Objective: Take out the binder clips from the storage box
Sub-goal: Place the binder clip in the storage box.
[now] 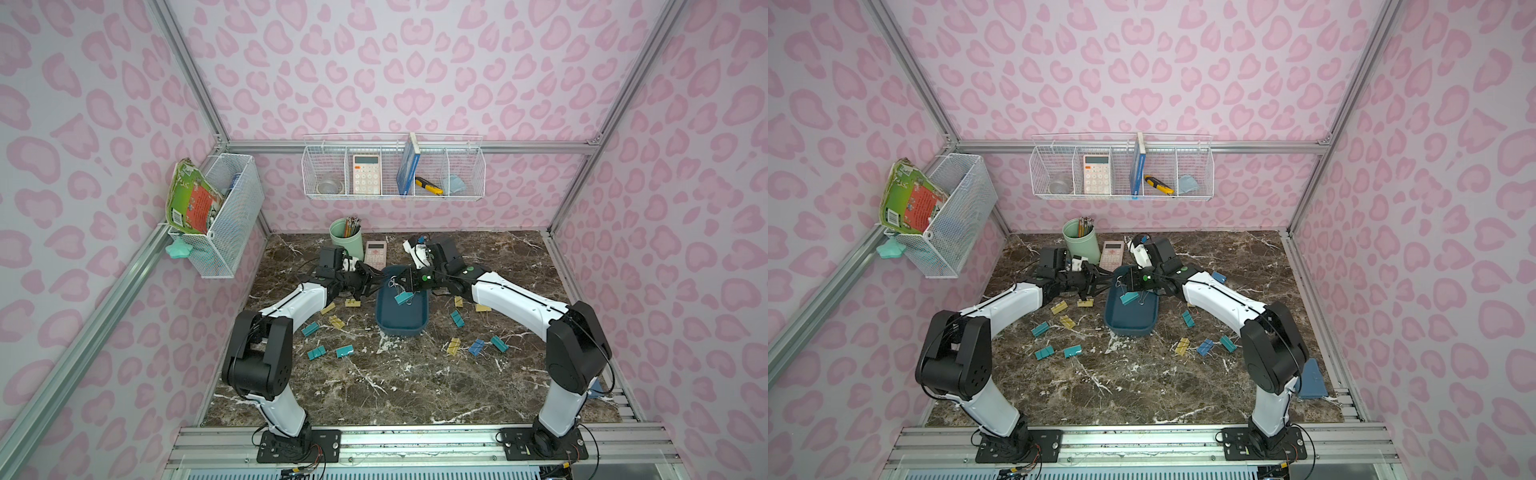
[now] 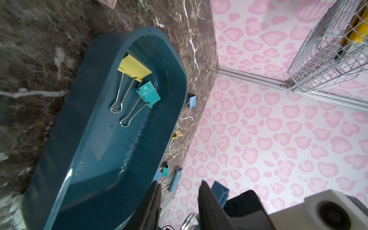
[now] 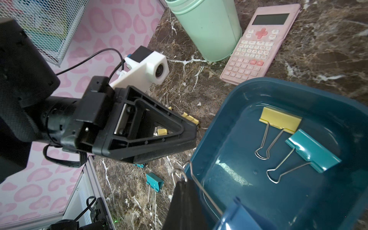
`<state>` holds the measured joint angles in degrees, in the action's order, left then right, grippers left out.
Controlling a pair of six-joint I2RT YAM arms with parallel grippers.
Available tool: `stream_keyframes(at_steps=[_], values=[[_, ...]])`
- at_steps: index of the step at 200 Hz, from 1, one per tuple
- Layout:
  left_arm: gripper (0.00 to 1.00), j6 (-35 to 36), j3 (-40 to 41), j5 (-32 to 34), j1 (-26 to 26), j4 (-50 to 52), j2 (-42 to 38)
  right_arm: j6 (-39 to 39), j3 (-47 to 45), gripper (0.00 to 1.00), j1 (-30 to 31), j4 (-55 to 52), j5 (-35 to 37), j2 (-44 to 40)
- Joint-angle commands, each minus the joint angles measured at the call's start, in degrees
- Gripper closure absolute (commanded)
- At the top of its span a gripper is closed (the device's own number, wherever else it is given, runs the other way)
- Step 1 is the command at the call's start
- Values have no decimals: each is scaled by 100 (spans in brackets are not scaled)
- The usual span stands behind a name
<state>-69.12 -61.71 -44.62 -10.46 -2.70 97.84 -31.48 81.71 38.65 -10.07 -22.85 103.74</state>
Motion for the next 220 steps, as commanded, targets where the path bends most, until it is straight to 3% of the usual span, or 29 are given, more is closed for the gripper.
stream_keyframes(at_steps=[1, 102, 143, 192, 220], values=[[65, -212, 63, -143, -24, -442, -39, -72, -32, 100, -41, 175, 53, -61], [68, -618, 247, -308, -273, -1100, 72, -136, -71, 100, -60, 250, -9, -74], [77, -737, 339, -341, -309, -1268, 50, -147, -128, 100, -60, 253, 26, -99], [100, -889, 423, -383, -332, -1474, 26, -171, -110, 100, -55, 287, 4, -75], [100, -943, 423, -323, -331, -1515, 24, -173, -113, 100, -51, 279, -17, -90]])
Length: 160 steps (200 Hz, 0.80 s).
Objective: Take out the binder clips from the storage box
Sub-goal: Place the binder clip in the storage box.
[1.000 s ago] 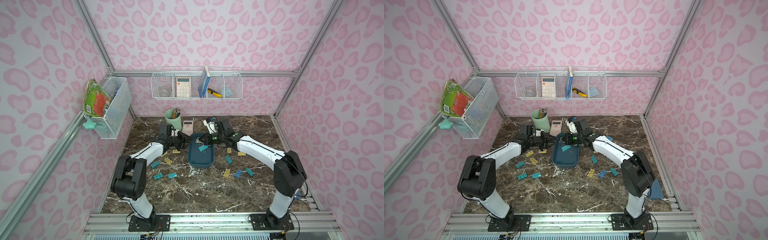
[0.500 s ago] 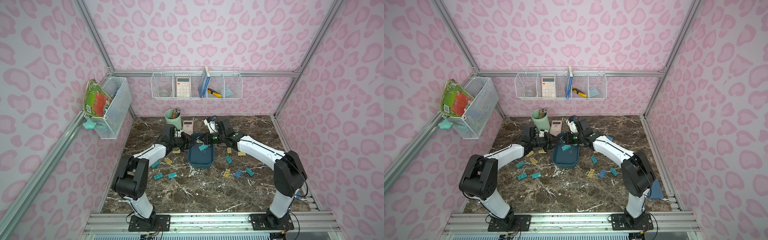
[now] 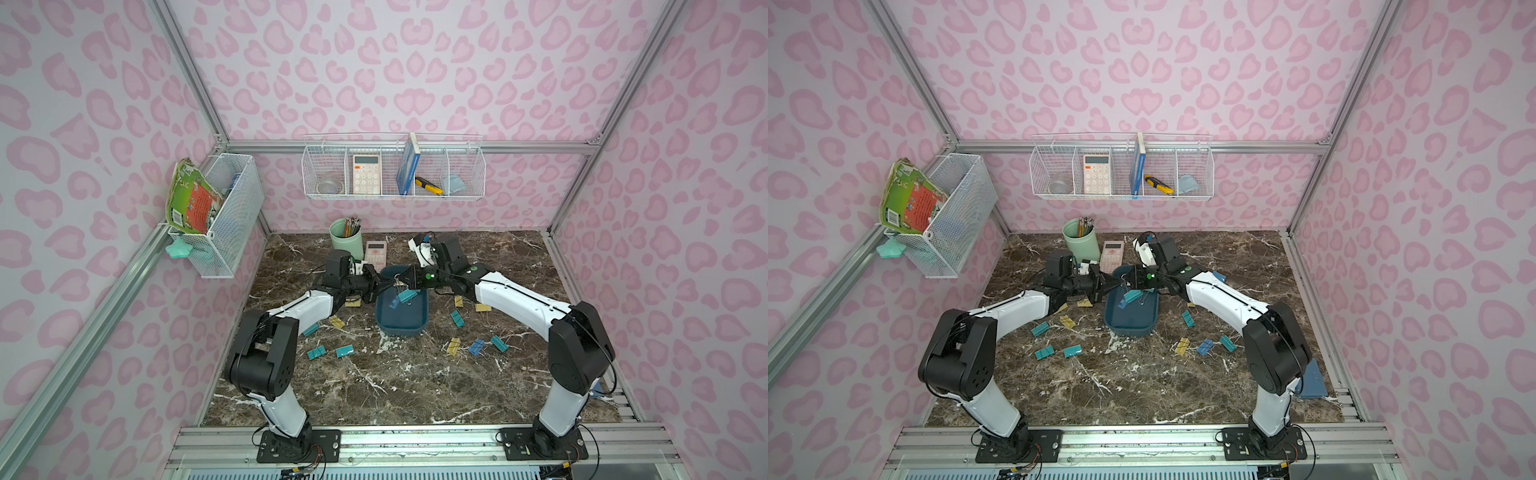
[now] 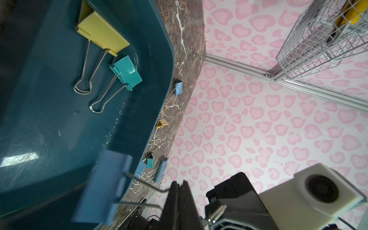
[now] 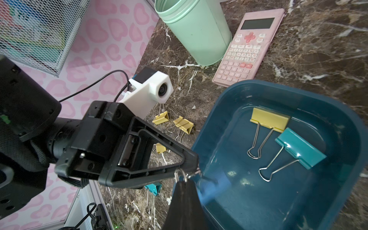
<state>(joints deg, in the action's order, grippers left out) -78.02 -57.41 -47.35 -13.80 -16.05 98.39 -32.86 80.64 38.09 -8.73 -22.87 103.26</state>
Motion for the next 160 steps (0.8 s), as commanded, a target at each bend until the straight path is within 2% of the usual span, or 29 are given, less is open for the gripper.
stream_keyframes(at_steps=[1, 63, 96, 131, 139, 160], values=[[100, -55, -7, -43, 6, -175, -30, -36, -10, 100, 6, 149, -15, -43], [100, 129, -298, 7, 4, 53, 423, -70, -215, 100, 11, 94, 170, -315], [99, 480, -419, 123, 9, 589, 310, -118, -800, 100, -194, 126, 290, -659], [81, 1246, -774, 456, 68, 1960, -15, -139, -1310, 100, -593, 31, 491, -1053], [74, 1446, -877, 596, 94, 2331, -108, -150, -1441, 100, -727, -2, 587, -1150], [66, 1912, -1057, 926, 213, 3126, -395, -194, -1824, 100, -1182, -84, 883, -1388]])
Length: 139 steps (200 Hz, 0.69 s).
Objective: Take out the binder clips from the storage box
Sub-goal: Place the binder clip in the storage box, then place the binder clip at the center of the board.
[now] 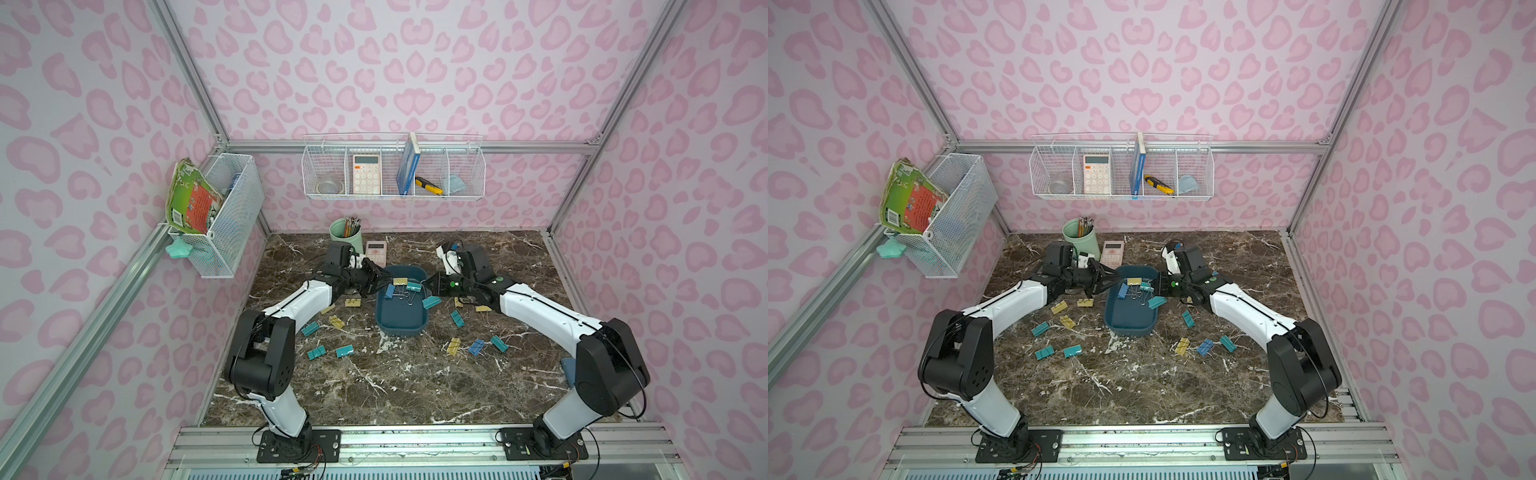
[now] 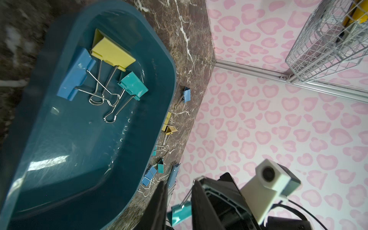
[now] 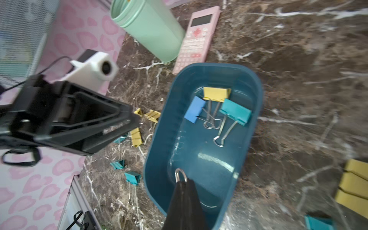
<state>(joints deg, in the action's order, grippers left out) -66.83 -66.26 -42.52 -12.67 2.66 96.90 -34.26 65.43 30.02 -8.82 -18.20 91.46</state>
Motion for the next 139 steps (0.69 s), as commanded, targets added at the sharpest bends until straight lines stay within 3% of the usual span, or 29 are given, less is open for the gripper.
stream_keyframes(at_steps=[1, 63, 95, 139], values=[[66, 807, -174, 458, 107, 1286, -266, -58, -325, 100, -401, -76, 428, -221], [23, 1504, -262, 1041, 454, 2498, -1089, 58, -1280, 100, -2053, -226, 1003, -717], [7, 1659, -277, 1299, 492, 2867, -1354, 283, -1643, 100, -2778, -193, 1089, -776], [1, 1734, -287, 1481, 490, 3071, -1540, 558, -1893, 100, -3356, 88, 939, -277]])
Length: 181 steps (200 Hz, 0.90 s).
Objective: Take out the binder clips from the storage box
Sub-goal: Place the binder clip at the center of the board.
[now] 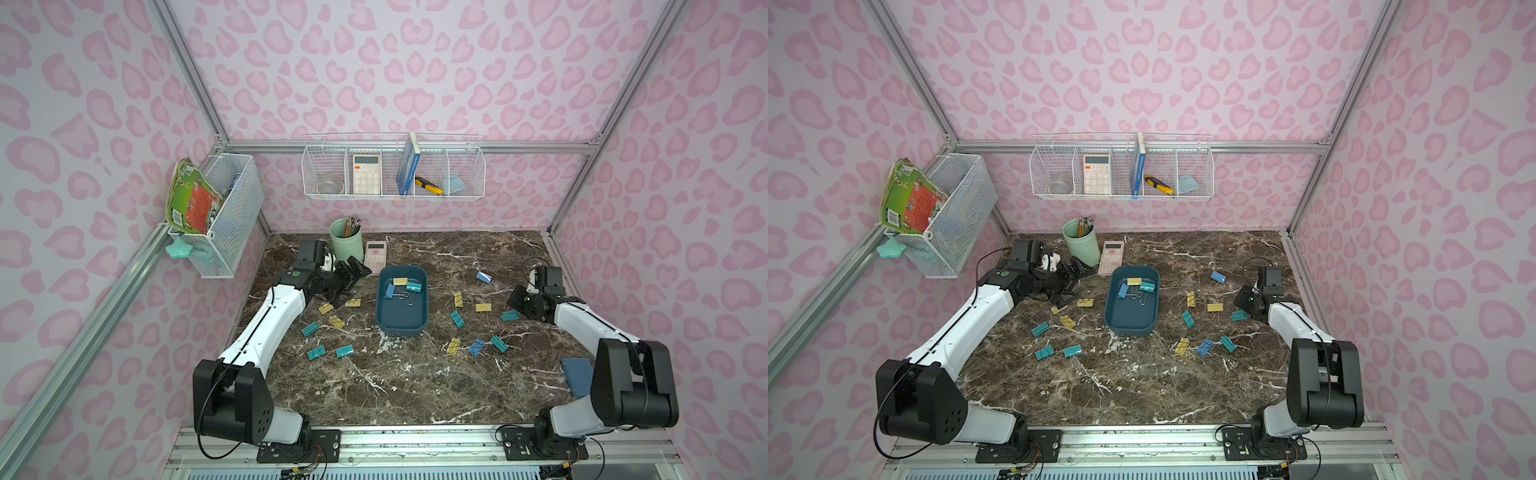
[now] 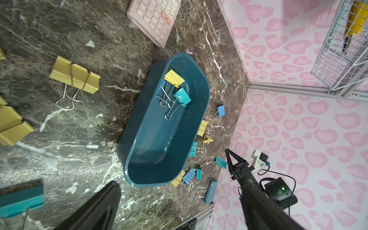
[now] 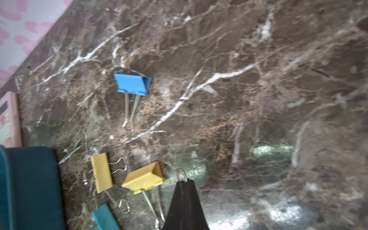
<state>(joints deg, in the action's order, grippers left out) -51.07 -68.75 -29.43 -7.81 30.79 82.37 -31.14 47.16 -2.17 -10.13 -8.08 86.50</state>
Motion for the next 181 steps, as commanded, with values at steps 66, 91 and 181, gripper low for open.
stream_keyframes(at_steps=[66, 91, 181], values=[[1, 255, 19, 361, 8, 495, -325, 301, 187, 55, -107, 160, 174, 680], [1, 337, 4, 513, 7, 616, -396, 301, 382, 53, 184, -158, 438, 373], [1, 534, -69, 1772, 34, 1447, -812, 600, 2921, 58, 3183, -740, 476, 1563]])
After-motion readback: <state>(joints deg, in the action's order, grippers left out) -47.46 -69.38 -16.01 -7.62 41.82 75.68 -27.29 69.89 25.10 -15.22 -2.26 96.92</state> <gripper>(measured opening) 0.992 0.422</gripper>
